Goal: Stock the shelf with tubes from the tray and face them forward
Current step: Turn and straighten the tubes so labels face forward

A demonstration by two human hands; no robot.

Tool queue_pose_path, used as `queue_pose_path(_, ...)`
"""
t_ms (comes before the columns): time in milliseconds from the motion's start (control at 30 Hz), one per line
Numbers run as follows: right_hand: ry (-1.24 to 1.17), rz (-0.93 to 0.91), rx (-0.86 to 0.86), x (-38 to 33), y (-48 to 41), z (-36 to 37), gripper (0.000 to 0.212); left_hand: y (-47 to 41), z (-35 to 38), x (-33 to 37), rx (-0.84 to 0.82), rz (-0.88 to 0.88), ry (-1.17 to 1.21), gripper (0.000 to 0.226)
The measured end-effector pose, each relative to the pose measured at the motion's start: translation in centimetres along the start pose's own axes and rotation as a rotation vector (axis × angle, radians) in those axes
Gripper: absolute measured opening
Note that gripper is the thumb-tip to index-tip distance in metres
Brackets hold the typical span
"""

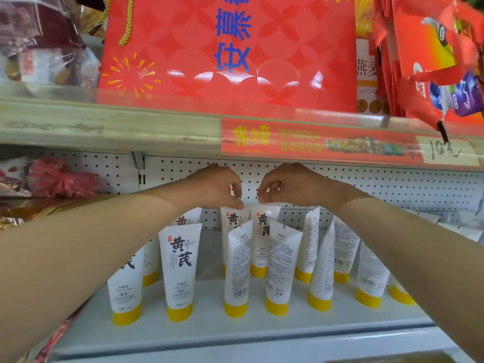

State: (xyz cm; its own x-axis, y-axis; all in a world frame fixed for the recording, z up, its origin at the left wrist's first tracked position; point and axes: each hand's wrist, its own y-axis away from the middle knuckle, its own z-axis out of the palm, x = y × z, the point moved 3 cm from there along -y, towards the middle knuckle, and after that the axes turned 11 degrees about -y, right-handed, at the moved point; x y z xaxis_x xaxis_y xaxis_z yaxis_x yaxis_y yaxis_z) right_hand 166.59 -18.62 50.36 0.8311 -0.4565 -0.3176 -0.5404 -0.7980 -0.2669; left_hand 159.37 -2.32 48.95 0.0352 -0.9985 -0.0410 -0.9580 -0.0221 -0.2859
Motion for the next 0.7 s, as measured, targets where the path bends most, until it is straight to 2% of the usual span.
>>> queue_pose_path(100,-0.070,-0.020,-0.043,-0.5,1.8,-0.8,0.022,2.0,-0.9,0.8,0.033,0.055,0.125,0.028)
queue_pose_path(233,-0.153,-0.011,-0.128,-1.5,4.6,-1.4,0.018,4.6,-1.9,2.4,-0.061,0.123,0.243,0.020)
queue_pose_path(433,-0.151,0.040,-0.200,-2.7,7.3,-1.7,0.022,6.8,-2.1,3.6,-0.161,0.118,0.182,0.020)
queue_pose_path(567,-0.063,0.074,-0.239,-3.1,7.9,-1.4,0.022,7.7,-2.4,4.1,-0.190,0.084,0.106,0.033)
queue_pose_path(633,-0.071,0.085,-0.234,-3.2,8.0,-1.2,0.021,8.0,-2.5,4.2,-0.206,0.039,0.125,0.039)
queue_pose_path(700,-0.098,0.098,-0.231,-3.3,8.0,-1.1,0.022,8.0,-2.6,4.3,-0.216,0.003,0.160,0.034)
